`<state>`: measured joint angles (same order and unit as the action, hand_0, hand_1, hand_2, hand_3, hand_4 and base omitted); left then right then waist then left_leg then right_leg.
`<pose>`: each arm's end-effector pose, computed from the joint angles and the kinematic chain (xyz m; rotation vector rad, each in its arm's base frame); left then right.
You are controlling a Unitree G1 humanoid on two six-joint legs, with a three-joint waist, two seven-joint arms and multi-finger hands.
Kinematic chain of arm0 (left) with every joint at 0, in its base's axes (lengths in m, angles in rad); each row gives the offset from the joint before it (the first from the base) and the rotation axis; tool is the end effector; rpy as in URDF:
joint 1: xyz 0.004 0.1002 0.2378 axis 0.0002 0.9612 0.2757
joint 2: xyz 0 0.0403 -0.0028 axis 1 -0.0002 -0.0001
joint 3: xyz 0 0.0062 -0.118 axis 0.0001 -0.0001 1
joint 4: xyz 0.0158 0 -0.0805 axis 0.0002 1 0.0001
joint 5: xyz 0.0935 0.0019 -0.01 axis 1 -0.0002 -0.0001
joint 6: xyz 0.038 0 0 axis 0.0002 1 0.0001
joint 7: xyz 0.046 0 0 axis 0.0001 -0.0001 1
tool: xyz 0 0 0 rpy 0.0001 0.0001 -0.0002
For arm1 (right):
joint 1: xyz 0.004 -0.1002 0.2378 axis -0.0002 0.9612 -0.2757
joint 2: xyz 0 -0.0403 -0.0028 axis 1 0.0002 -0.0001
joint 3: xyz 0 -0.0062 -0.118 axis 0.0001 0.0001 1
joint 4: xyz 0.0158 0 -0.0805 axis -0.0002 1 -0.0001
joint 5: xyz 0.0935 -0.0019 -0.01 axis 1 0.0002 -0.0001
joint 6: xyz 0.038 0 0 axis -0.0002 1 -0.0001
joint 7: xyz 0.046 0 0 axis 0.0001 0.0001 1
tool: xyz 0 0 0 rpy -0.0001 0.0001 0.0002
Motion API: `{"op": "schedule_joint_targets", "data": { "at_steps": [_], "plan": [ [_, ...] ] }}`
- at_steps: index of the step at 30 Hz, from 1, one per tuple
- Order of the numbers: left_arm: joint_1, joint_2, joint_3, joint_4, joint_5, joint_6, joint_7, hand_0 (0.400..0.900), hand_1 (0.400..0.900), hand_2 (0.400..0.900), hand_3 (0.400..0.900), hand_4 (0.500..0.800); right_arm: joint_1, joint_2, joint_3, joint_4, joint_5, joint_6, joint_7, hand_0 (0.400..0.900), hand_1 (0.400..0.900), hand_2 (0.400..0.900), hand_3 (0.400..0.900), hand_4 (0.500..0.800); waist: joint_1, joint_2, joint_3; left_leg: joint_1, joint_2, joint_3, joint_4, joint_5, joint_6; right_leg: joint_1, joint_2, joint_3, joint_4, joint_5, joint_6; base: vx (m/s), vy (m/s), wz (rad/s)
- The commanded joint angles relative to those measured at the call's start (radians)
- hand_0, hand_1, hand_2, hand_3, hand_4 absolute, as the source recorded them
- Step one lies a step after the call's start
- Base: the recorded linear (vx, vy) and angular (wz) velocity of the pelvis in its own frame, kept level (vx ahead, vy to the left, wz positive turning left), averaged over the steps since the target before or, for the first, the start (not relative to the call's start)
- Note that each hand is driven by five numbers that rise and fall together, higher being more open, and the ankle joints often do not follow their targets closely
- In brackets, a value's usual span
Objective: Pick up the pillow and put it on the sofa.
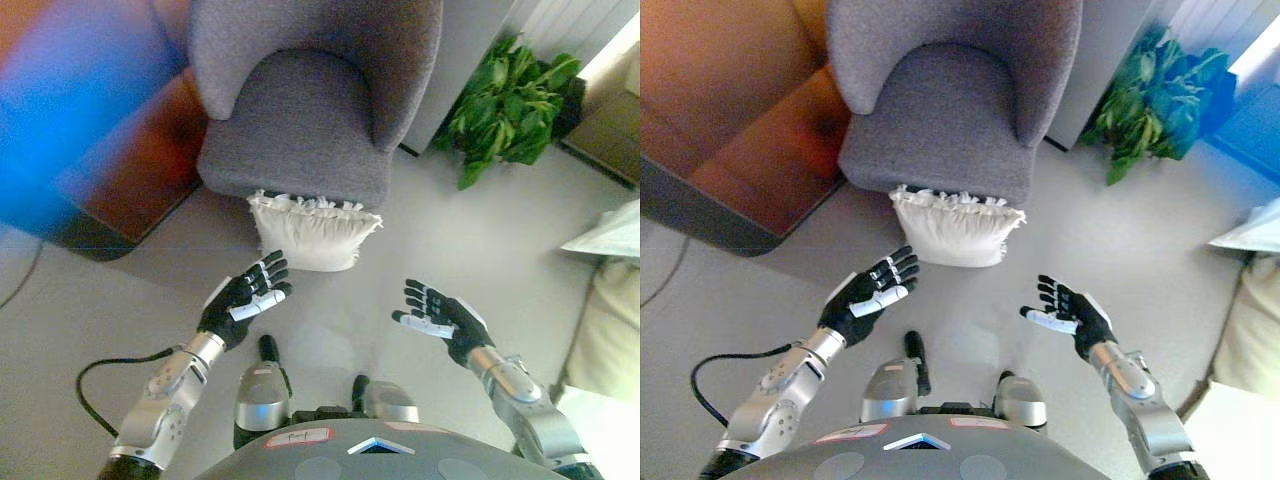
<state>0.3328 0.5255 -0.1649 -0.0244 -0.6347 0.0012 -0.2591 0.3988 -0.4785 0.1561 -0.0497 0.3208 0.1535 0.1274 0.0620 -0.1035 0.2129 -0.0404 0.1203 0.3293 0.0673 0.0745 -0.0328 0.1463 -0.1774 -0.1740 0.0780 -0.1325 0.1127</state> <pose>0.1136 0.2364 -0.0021 -0.1865 0.3651 -0.2965 0.0942 -0.2297 -0.0139 -0.0903 0.5656 0.1961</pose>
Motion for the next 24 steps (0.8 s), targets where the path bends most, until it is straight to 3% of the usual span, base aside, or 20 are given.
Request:
{"op": "schedule_joint_targets", "data": {
  "at_steps": [1,2,3,4,6,8,10,12,13,14,16,17,18,20,24],
  "plan": [
    [0.004,0.003,0.036,-0.102,-0.033,-0.082,-0.022,0.9,0.9,0.9,0.9,0.8,-0.026,-0.02,-0.039,-0.053,-0.013,-0.033,-0.022,0.9,0.9,0.9,0.9,0.8,0.002,0.02,-0.094,-0.128,-0.007,-0.051,0.047,-0.051,0.053,0.084,-0.033,-0.055,0.12,0.093,0.072,0.14,0.145,-0.02],
    [0.005,0.004,0.037,-0.102,-0.033,-0.082,-0.022,0.9,0.9,0.9,0.9,0.8,-0.026,-0.019,-0.039,-0.053,-0.013,-0.033,-0.022,0.9,0.9,0.9,0.9,0.8,0.002,0.019,-0.094,-0.128,-0.008,-0.05,0.046,-0.051,0.053,0.083,-0.034,-0.055,0.12,0.093,0.073,0.21,0.252,0.14],
    [-0.004,0.005,0.039,-0.096,-0.028,-0.078,-0.037,0.9,0.9,0.9,0.9,0.8,-0.027,0.005,-0.026,-0.063,-0.032,-0.03,-0.04,0.9,0.9,0.9,0.9,0.8,-0.004,0.021,-0.105,-0.071,-0.04,-0.037,-0.009,-0.07,0.079,0.006,-0.055,-0.058,0.303,0.194,0.1,0.2,0.271,0.23],
    [-0.009,0.008,0.036,-0.094,-0.023,-0.08,-0.042,0.9,0.9,0.9,0.9,0.8,-0.024,0.015,-0.018,-0.067,-0.055,-0.036,-0.052,0.9,0.9,0.9,0.9,0.8,-0.01,0.034,-0.106,-0.042,-0.046,-0.037,-0.029,-0.082,0.09,-0.05,-0.064,-0.062,0.418,0.222,0.104,0.27,0.354,0.28],
    [-0.024,0.009,0.029,-0.087,-0.018,-0.079,-0.036,0.9,0.9,0.9,0.9,0.8,-0.026,0.018,-0.001,-0.067,-0.092,-0.045,-0.067,0.9,0.9,0.9,0.9,0.8,-0.019,0.048,-0.107,0.014,-0.062,-0.057,-0.053,-0.118,0.098,-0.16,-0.107,-0.066,0.603,0.208,0.108,0.24,0.213,0.12],
    [-0.039,0.009,0.03,-0.087,-0.029,-0.064,-0.023,0.9,0.9,0.9,0.9,0.8,-0.034,0.018,0.015,-0.06,-0.119,-0.052,-0.081,0.9,0.9,0.9,0.9,0.8,-0.02,0.055,-0.108,0.045,-0.067,-0.059,-0.061,-0.127,0.096,-0.21,-0.128,-0.088,0.624,0.181,0.091,0.23,0.048,0.06],
    [-0.045,0.009,0.037,-0.089,-0.031,-0.051,-0.022,0.9,0.9,0.9,0.9,0.8,-0.038,0.018,0.021,-0.053,-0.139,-0.062,-0.086,0.9,0.9,0.9,0.9,0.8,-0.019,0.066,-0.107,0.044,-0.053,-0.049,-0.054,-0.114,0.094,-0.225,-0.121,-0.116,0.58,0.186,0.063,0.13,-0.094,0.08],
    [-0.048,0.014,0.042,-0.079,-0.026,-0.037,-0.018,0.9,0.9,0.9,0.9,0.8,-0.038,0.009,0.023,-0.041,-0.185,-0.089,-0.09,0.9,0.9,0.9,0.9,0.8,-0.026,0.065,-0.101,0.059,-0.05,-0.069,-0.044,-0.124,0.08,-0.238,-0.138,-0.117,0.478,0.228,0.068,0.19,-0.218,0.23],
    [-0.05,0.019,0.045,-0.075,-0.023,-0.034,-0.013,0.9,0.9,0.9,0.9,0.8,-0.037,0.003,0.022,-0.042,-0.195,-0.096,-0.093,0.9,0.9,0.9,0.9,0.8,-0.03,0.062,-0.095,0.065,-0.047,-0.075,-0.037,-0.127,0.071,-0.24,-0.156,-0.116,0.437,0.254,0.073,0.23,-0.292,0.32],
    [-0.051,0.027,0.048,-0.073,-0.025,-0.029,-0.006,0.9,0.9,0.9,0.9,0.8,-0.034,-0.007,0.019,-0.043,-0.206,-0.107,-0.097,0.9,0.9,0.9,0.9,0.8,-0.038,0.05,-0.087,0.077,-0.042,-0.085,-0.028,-0.136,0.052,-0.251,-0.201,-0.103,0.355,0.323,0.093,0.25,-0.329,0.33],
    [-0.048,0.041,0.052,-0.073,-0.036,-0.028,0.004,0.9,0.9,0.9,0.9,0.8,-0.032,-0.025,0.009,-0.053,-0.229,-0.113,-0.101,0.9,0.9,0.9,0.9,0.8,-0.05,0.031,-0.084,0.095,-0.033,-0.114,-0.014,-0.164,0.018,-0.258,-0.252,-0.061,0.197,0.387,0.132,0.3,-0.397,0.38],
    [-0.045,0.046,0.051,-0.075,-0.042,-0.027,0.008,0.9,0.9,0.9,0.9,0.8,-0.028,-0.03,0.005,-0.061,-0.241,-0.114,-0.108,0.9,0.9,0.9,0.9,0.8,-0.054,0.023,-0.084,0.086,-0.028,-0.109,0.003,-0.16,0.011,-0.25,-0.269,-0.064,0.113,0.427,0.132,0.31,-0.452,0.48],
    [-0.043,0.051,0.047,-0.081,-0.049,-0.025,0.013,0.9,0.9,0.9,0.9,0.8,-0.024,-0.042,-0.002,-0.069,-0.258,-0.12,-0.123,0.9,0.9,0.9,0.9,0.8,-0.06,0.018,-0.085,0.085,-0.013,-0.121,0.02,-0.175,-0.007,-0.249,-0.3,-0.044,0.008,0.473,0.149,0.27,-0.444,0.53],
    [-0.045,0.057,0.042,-0.088,-0.058,-0.024,0.025,0.9,0.9,0.9,0.9,0.8,-0.035,-0.061,-0.007,-0.08,-0.303,-0.122,-0.142,0.9,0.9,0.9,0.9,0.8,-0.069,0.023,-0.083,0.082,0.032,-0.147,0.051,-0.194,-0.034,-0.256,-0.315,-0.013,-0.059,0.543,0.149,0.28,-0.409,0.53],
    [-0.044,0.05,0.053,-0.084,-0.071,0.006,0.05,0.9,0.9,0.9,0.9,0.8,-0.071,-0.096,-0.03,-0.068,-0.396,-0.13,-0.164,0.9,0.9,0.9,0.9,0.8,-0.066,0.027,-0.081,0.077,0.141,-0.169,0.083,-0.166,-0.078,-0.207,-0.273,-0.021,-0.048,0.397,0.149,0.26,-0.242,0.37]
  ]
}}
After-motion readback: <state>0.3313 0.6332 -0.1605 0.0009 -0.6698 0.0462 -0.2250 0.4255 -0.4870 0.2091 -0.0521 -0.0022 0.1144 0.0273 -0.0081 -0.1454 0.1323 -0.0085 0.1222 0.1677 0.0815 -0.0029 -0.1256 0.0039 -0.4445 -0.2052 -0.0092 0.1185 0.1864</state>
